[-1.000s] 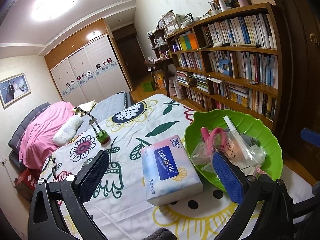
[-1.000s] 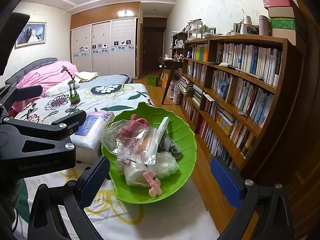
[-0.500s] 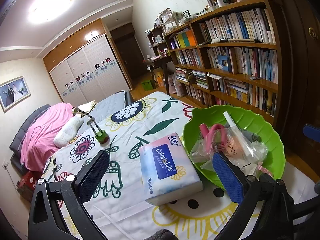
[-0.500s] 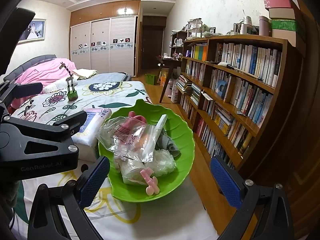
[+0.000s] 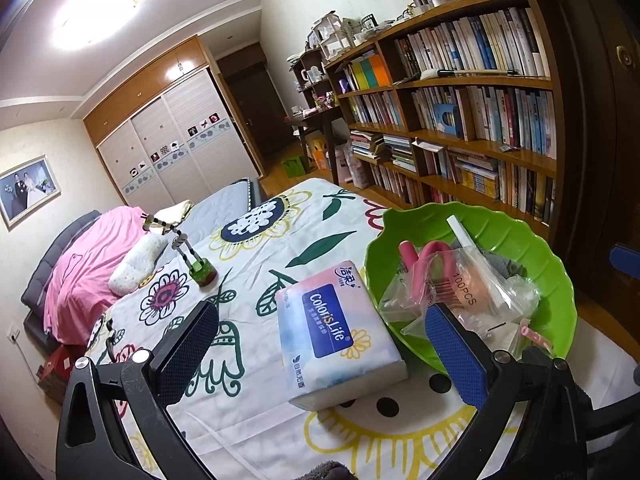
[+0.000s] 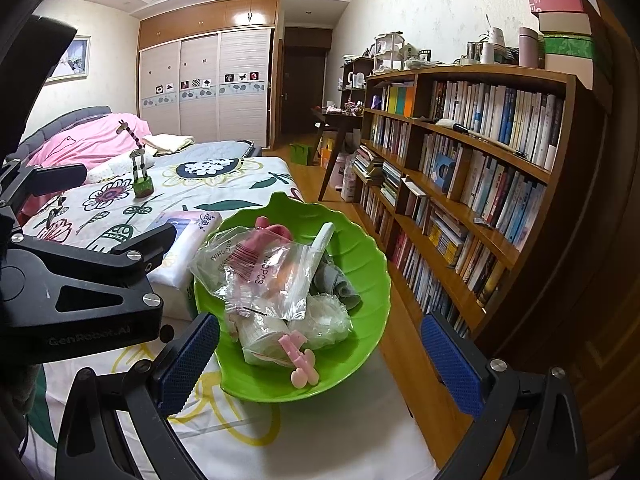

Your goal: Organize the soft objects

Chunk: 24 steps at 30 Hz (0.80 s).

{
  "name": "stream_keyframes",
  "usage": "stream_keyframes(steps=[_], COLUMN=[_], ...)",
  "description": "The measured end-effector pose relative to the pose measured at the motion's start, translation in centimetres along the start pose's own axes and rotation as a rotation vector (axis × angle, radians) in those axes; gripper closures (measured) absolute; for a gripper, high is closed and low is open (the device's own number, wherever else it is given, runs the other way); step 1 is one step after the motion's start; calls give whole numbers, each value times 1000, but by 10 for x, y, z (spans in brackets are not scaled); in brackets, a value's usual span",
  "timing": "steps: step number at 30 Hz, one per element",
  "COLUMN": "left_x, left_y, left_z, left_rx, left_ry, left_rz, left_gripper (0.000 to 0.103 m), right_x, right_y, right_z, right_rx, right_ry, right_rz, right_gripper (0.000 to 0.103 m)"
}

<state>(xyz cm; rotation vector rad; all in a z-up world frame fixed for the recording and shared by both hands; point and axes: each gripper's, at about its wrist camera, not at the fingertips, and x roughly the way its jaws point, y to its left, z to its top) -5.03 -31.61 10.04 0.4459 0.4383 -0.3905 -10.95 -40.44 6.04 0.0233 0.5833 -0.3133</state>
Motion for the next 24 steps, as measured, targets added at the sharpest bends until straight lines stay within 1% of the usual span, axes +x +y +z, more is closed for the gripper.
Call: stream_keyframes(steps=[17,24], left_x=[0,-1], left_y=[-3,1], left_z=[5,2], left_rx=[6,11], left_ry=[2,4], left_rz=[4,-2], left_gripper=[0,0], right_x=[2,2], right_y=[0,0], right_z=[-1,-2], right_rx=[-2,-2], right_ry=[6,7], right_rz=[2,3], right_gripper=[0,0])
